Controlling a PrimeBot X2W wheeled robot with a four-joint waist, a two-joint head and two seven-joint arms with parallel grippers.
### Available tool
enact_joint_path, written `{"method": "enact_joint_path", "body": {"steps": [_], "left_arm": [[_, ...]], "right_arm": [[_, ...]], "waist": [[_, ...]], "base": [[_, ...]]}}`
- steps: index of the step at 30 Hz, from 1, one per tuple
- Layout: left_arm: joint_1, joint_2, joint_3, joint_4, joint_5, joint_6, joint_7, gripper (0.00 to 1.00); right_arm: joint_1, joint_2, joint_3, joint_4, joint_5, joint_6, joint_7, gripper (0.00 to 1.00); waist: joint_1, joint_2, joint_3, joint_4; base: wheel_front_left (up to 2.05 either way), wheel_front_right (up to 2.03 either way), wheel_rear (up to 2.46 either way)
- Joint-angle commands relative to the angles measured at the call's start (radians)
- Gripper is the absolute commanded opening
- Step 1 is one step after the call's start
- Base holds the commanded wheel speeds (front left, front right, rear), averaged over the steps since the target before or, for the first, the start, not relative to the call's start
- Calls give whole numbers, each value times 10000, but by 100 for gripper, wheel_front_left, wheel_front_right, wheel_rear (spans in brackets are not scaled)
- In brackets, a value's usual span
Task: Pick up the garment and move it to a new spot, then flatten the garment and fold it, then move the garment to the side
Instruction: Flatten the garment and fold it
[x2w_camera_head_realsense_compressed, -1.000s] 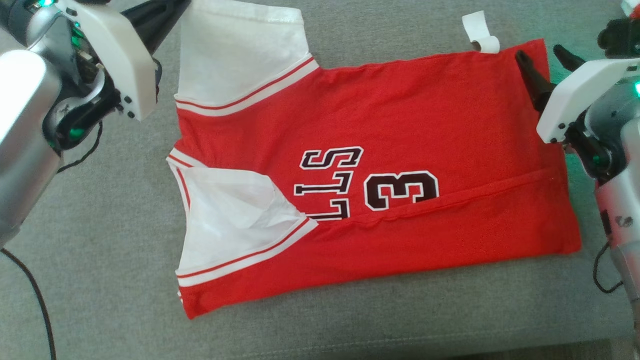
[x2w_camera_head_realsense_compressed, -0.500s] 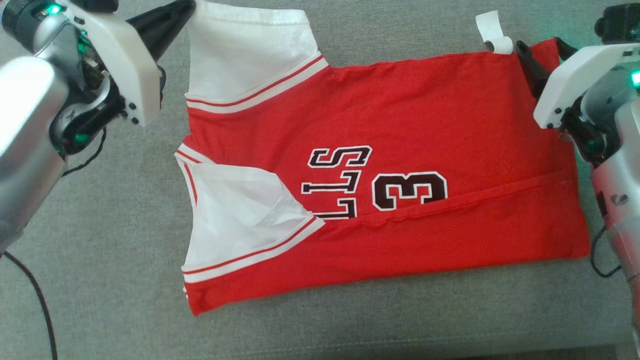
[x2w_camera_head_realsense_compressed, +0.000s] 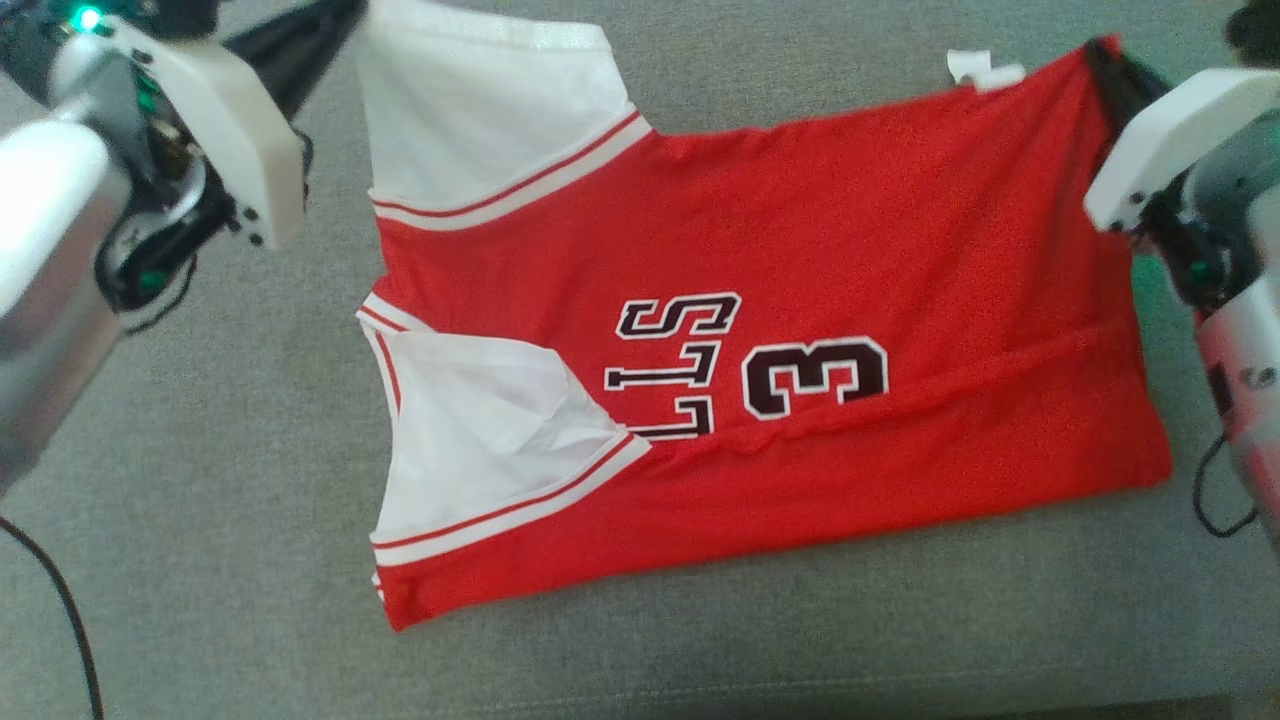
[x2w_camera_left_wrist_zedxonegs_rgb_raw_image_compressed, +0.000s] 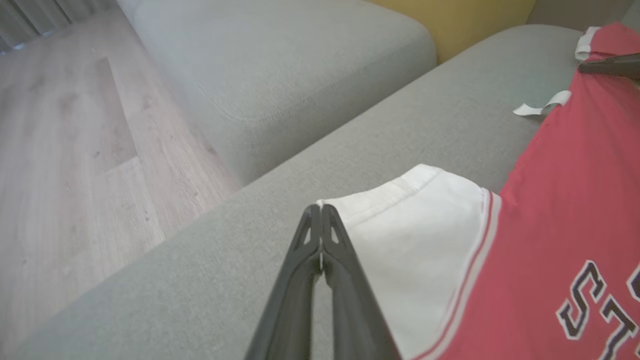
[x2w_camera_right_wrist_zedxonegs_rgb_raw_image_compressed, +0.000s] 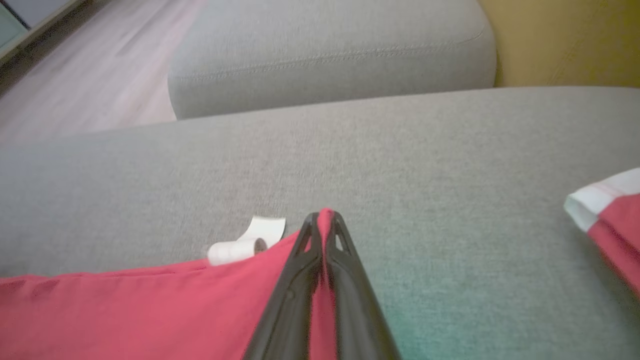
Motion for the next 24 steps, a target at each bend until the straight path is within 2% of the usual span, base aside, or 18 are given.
{"method": "enact_joint_path", "body": {"steps": [1, 7, 13, 19, 24], "left_arm": [[-828, 381, 547, -15, 174, 34, -376, 0], [-713, 63, 716, 398, 131, 48, -1346, 0], [-98, 61, 773, -26, -207, 104, -1708, 0], [1006, 344, 822, -1126, -521, 561, -2126, 0], [1974, 790, 840, -2312, -699, 1185, -2292, 0]], "right_arm": [[-287, -150, -83, -212, 215, 65, -319, 0], [-83, -516, -306, -261, 943, 65, -1052, 0], [691, -908, -300, -698, 1626, 65, -1467, 0], [1896, -1510, -302, -1431, 2196, 65, -1905, 0], [2872, -1766, -382, -2099, 2428, 65, -2191, 0]], "waist": [[0, 0, -21, 26], [0, 0, -302, 266], [0, 0, -621, 499], [0, 0, -903, 798], [0, 0, -1095, 904]], "base": [[0, 0, 0], [0, 0, 0], [0, 0, 0], [0, 0, 0], [0, 0, 0]]}}
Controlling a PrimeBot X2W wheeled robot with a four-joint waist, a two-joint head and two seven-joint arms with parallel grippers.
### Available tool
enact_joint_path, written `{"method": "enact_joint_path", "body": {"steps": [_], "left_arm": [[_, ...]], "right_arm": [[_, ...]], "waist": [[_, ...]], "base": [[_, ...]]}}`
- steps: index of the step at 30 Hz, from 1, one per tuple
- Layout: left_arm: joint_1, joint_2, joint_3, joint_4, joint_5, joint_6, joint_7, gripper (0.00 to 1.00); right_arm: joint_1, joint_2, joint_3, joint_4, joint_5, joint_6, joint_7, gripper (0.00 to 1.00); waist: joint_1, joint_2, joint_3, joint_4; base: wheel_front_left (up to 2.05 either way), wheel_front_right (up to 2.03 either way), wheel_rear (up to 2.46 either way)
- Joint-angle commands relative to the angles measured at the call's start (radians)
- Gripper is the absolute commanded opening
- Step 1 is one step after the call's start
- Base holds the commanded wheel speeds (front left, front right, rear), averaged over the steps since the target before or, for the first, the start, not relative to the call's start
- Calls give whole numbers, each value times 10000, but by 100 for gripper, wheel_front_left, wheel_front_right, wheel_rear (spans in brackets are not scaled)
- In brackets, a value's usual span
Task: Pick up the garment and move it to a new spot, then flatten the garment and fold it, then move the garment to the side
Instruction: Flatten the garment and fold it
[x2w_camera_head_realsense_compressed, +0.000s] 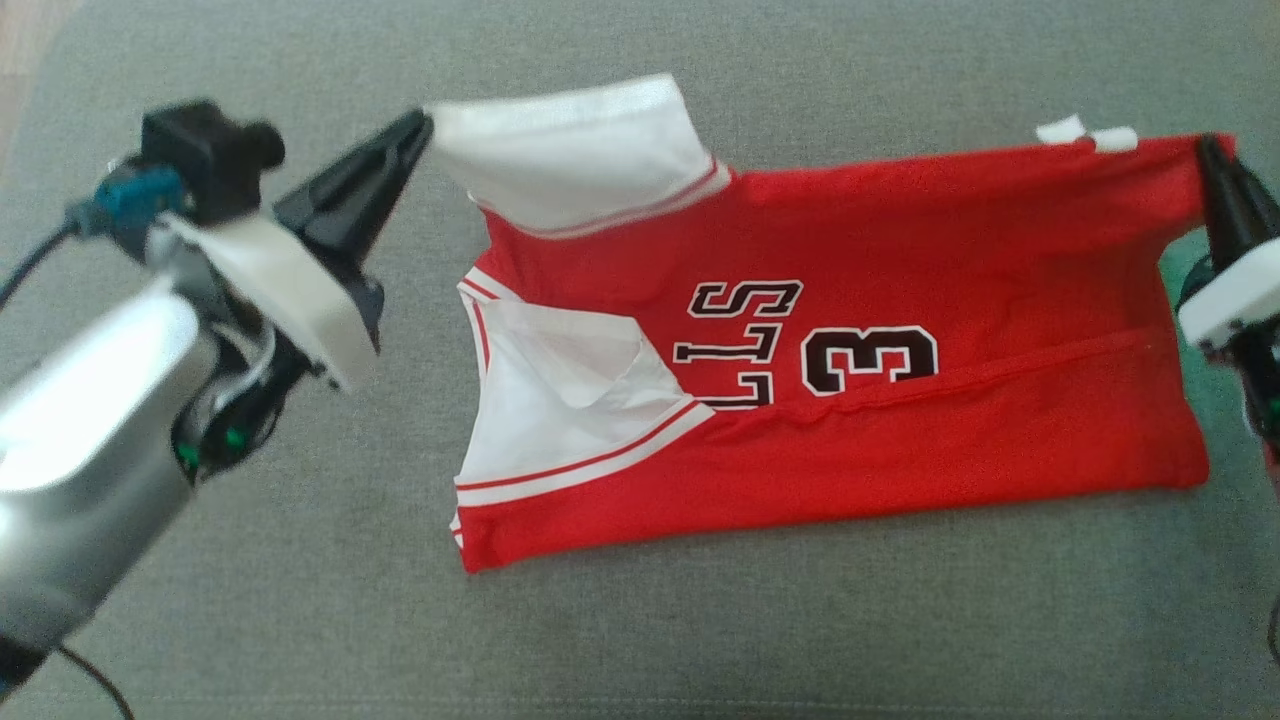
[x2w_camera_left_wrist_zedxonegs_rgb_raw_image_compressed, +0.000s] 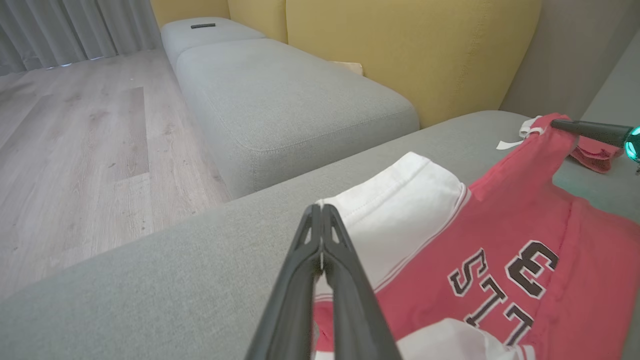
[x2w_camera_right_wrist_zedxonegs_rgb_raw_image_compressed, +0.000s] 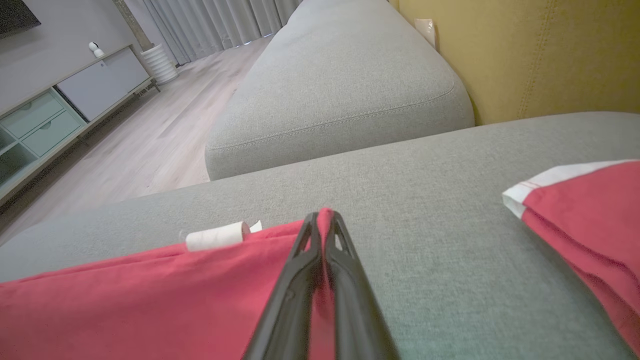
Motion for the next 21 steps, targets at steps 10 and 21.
{"method": "enact_joint_path", "body": {"steps": [10, 21], "left_arm": [[1540, 1287, 520, -2604, -370, 1436, -306, 0], [2868, 1617, 501, -3770, -612, 2209, -519, 0]], "right_arm": [[1669, -417, -478, -1328, 12, 65, -293, 0], [2614, -208, -1156, -1994, -366, 65, -250, 0]], "waist": [[0, -1, -84, 87], [0, -1, -71, 123]], "base": [[0, 0, 0], [0, 0, 0]]}}
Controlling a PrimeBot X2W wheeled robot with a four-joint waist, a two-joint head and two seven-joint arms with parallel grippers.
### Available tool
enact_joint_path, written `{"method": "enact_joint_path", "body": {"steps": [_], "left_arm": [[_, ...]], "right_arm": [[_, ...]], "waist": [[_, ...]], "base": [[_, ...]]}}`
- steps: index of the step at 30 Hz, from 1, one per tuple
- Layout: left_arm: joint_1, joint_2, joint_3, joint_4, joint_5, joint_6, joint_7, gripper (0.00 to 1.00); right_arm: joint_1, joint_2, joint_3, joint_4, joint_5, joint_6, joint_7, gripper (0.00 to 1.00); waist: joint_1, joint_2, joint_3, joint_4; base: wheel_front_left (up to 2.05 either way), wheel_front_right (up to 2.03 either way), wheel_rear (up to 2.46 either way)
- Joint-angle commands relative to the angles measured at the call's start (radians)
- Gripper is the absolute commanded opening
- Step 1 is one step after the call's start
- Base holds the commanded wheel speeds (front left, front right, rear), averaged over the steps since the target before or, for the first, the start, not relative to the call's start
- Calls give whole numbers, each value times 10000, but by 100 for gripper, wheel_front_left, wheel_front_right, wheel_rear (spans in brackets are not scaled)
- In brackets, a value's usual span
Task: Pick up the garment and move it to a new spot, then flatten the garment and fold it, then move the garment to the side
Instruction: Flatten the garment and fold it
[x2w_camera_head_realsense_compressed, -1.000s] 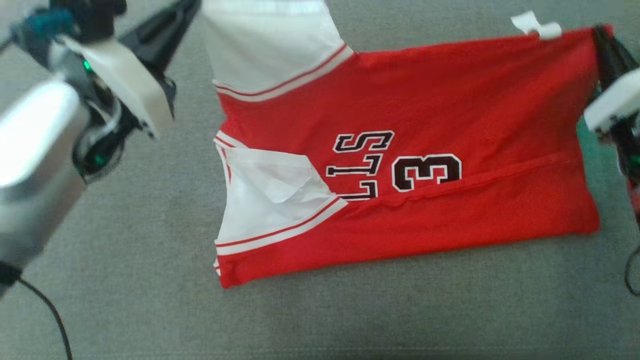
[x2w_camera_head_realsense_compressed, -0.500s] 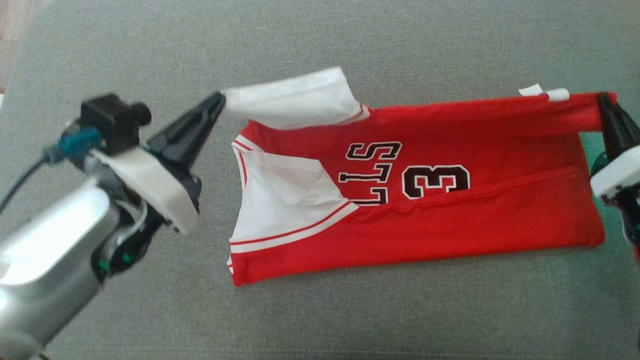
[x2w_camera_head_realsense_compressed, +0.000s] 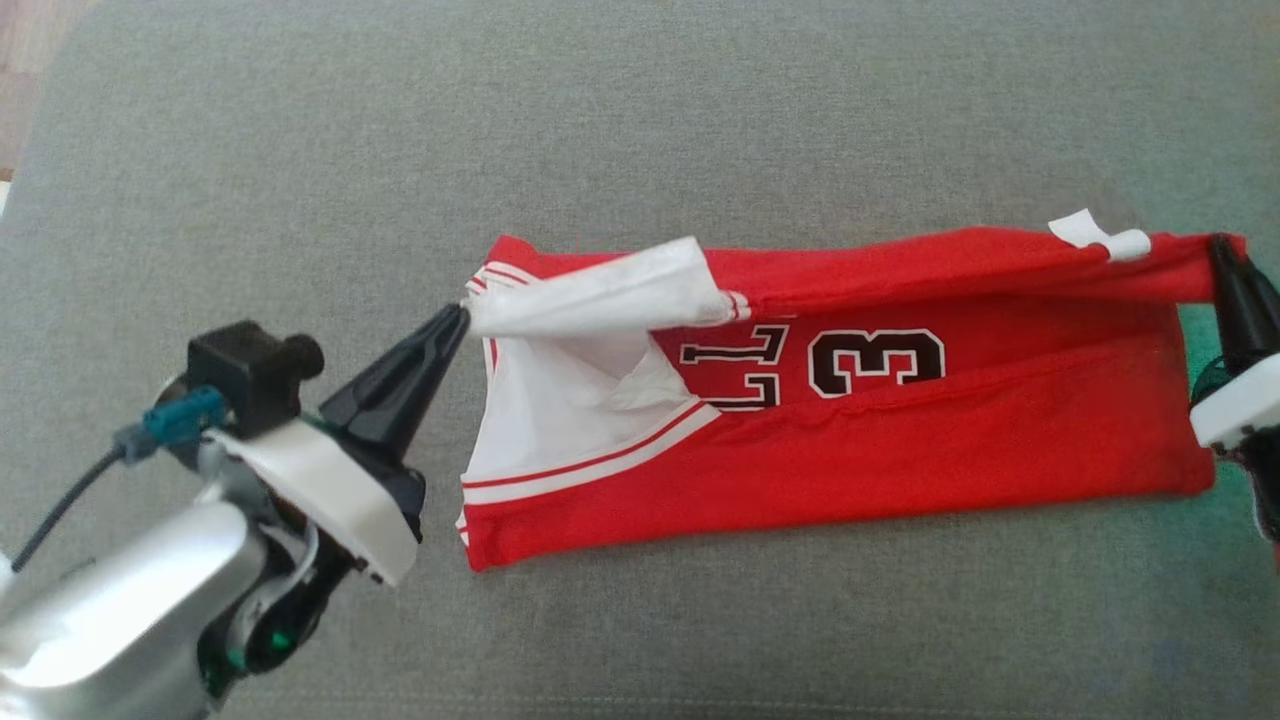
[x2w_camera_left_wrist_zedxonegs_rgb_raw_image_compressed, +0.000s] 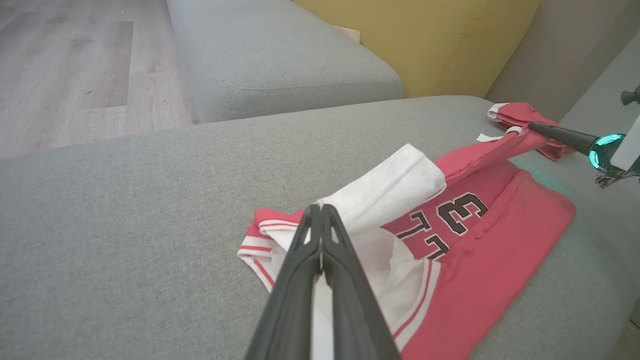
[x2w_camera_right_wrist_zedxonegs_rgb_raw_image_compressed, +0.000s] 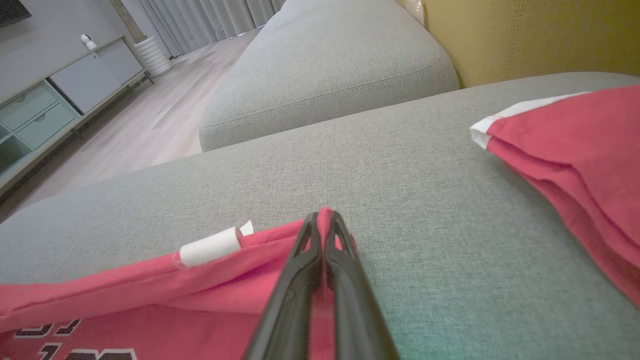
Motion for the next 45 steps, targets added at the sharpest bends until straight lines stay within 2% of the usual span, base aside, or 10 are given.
{"method": "enact_joint_path", "body": {"steps": [1, 12, 15, 16, 18, 19, 20, 28, 35, 45], "left_arm": [[-107, 510, 535, -328, -72, 144, -108, 0], [495, 461, 562, -605, -121, 379, -207, 0], [623, 388, 545, -548, -138, 405, -221, 0], [681, 358, 535, -528, -170, 425, -224, 0], [859, 308, 510, -458, -310, 506, -203, 6], [966, 300, 466, -430, -380, 549, -151, 44], [1054, 295, 436, -420, -389, 607, -149, 100], [2240, -115, 896, -452, -279, 1399, -292, 100], [4155, -1489, 3099, -535, 1608, 2475, -309, 100], [6377, -3917, 6152, 153, 4700, 2122, -311, 100]], "right_arm": [[244, -160, -54, -404, -97, 65, -13, 0], [1004, 92, -549, -1076, -410, 65, 191, 1], [1178, 216, -719, -1167, -494, 65, 264, 93], [1267, 248, -830, -1185, -520, 65, 254, 100], [1524, 282, -1027, -1309, -590, 65, 218, 100], [1699, 290, -1128, -1400, -605, 65, 212, 100], [1889, 307, -1266, -1496, -606, 65, 206, 100], [3459, 767, -2496, -2347, -773, 65, 210, 100], [3797, 1719, -2861, -2679, -1326, 65, 395, 100], [2829, 2666, -3324, -1054, -2998, 65, 935, 100]], "waist": [[0, 0, -18, 11], [0, 0, -57, 25], [0, 0, -117, 2], [0, 0, -160, -2], [0, 0, -261, -23], [0, 0, -323, -41], [0, 0, -377, -60], [0, 0, -1006, -276], [0, 0, -1575, -368], [0, 0, -2111, 337]], "base": [[0, 0, 0], [0, 0, 0], [0, 0, 0], [0, 0, 0], [0, 0, 0], [0, 0, 0], [0, 0, 0], [0, 0, 0], [0, 0, 0], [0, 0, 0]]}}
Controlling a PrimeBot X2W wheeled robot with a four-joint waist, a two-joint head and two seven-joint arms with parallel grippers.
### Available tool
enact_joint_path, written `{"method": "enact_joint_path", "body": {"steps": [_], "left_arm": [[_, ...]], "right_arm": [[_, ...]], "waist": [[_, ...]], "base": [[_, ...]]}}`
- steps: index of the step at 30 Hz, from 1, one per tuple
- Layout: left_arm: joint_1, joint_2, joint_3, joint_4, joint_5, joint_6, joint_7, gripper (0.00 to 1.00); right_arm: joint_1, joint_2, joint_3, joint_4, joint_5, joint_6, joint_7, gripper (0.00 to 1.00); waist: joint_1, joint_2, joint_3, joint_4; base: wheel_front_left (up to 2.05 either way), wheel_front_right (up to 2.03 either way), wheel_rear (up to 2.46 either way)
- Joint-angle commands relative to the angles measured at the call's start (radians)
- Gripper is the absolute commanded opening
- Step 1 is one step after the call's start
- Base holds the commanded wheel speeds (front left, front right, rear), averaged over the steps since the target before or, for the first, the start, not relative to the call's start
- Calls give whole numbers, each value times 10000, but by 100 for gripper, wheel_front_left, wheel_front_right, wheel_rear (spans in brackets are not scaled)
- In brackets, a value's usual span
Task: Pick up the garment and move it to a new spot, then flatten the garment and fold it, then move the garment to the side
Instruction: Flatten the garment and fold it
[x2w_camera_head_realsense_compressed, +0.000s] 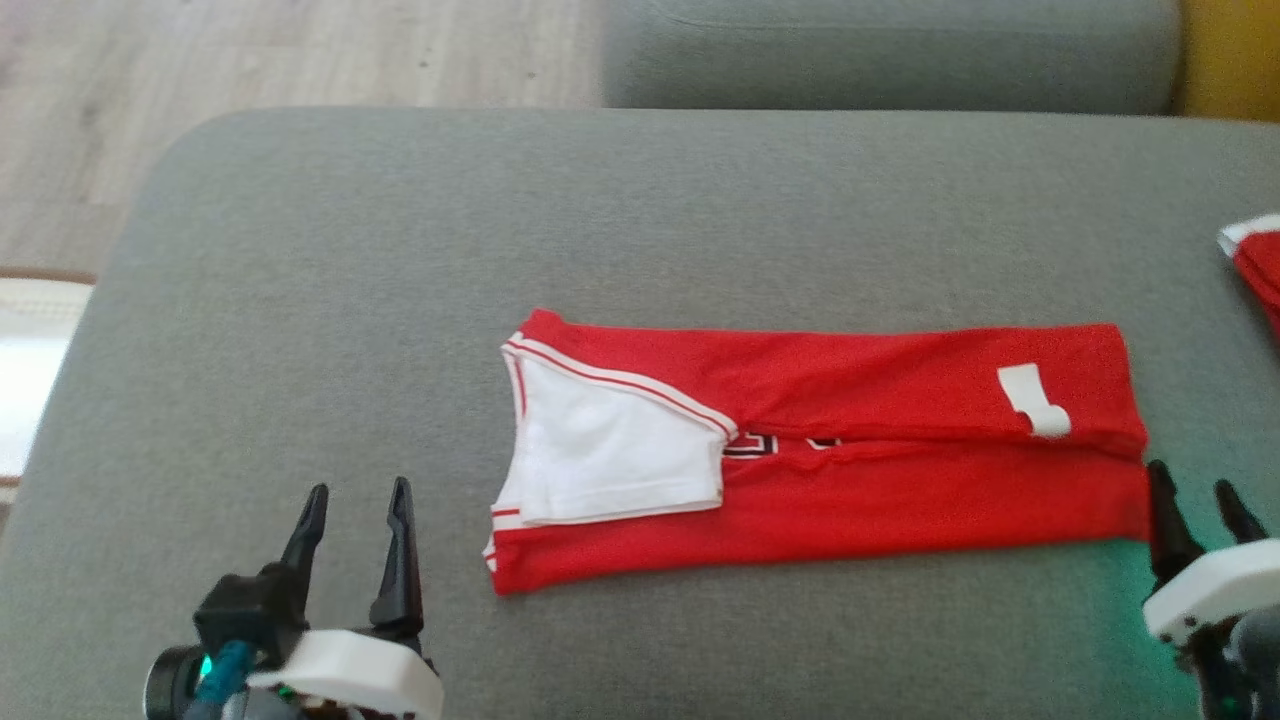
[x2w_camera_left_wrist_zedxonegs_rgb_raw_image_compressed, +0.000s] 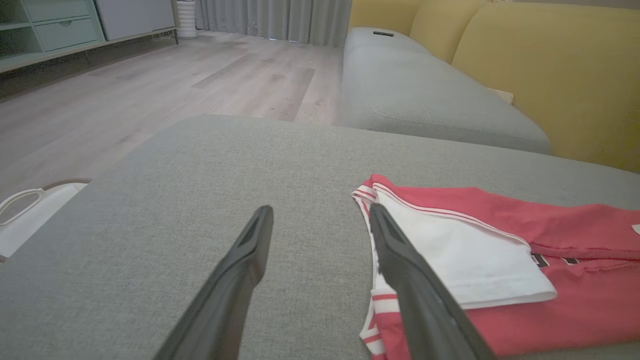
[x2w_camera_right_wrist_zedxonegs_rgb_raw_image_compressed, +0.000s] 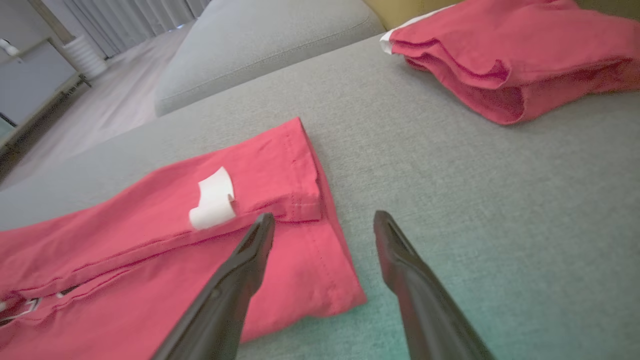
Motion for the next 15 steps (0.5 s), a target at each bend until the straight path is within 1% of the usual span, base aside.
{"method": "enact_joint_path", "body": {"steps": [1, 5, 7, 8, 10, 15], "left_arm": [[-309, -182, 718, -123, 472, -209, -123, 100], [-213, -674, 968, 148, 1532, -760, -123, 100], [-169, -876, 985, 166, 2050, -980, -123, 100], [-113, -1072, 978, 218, 2448, -1202, -123, 100], [-87, -1172, 971, 215, 2630, -1286, -123, 100], [11, -1544, 800, 177, 3354, -1725, -123, 100]], "right_arm": [[-776, -195, -135, 131, -512, 67, 95, 100], [-1506, -76, -791, 1170, -1424, 67, 332, 100], [-1818, -127, -1087, 1659, -1908, 67, 463, 100], [-2072, -179, -1369, 2113, -2325, 67, 586, 100], [-2179, -177, -1491, 2319, -2489, 67, 668, 100], [-2479, -265, -2037, 3143, -3105, 67, 927, 100]], "waist": [[0, -1, -157, 329], [0, -1, -246, 727], [0, -1, -235, 903], [0, -1, -202, 1071], [0, -1, -187, 1138], [0, -1, -108, 1404]], "base": [[0, 0, 0], [0, 0, 0], [0, 0, 0], [0, 0, 0], [0, 0, 0], [0, 0, 0]]}}
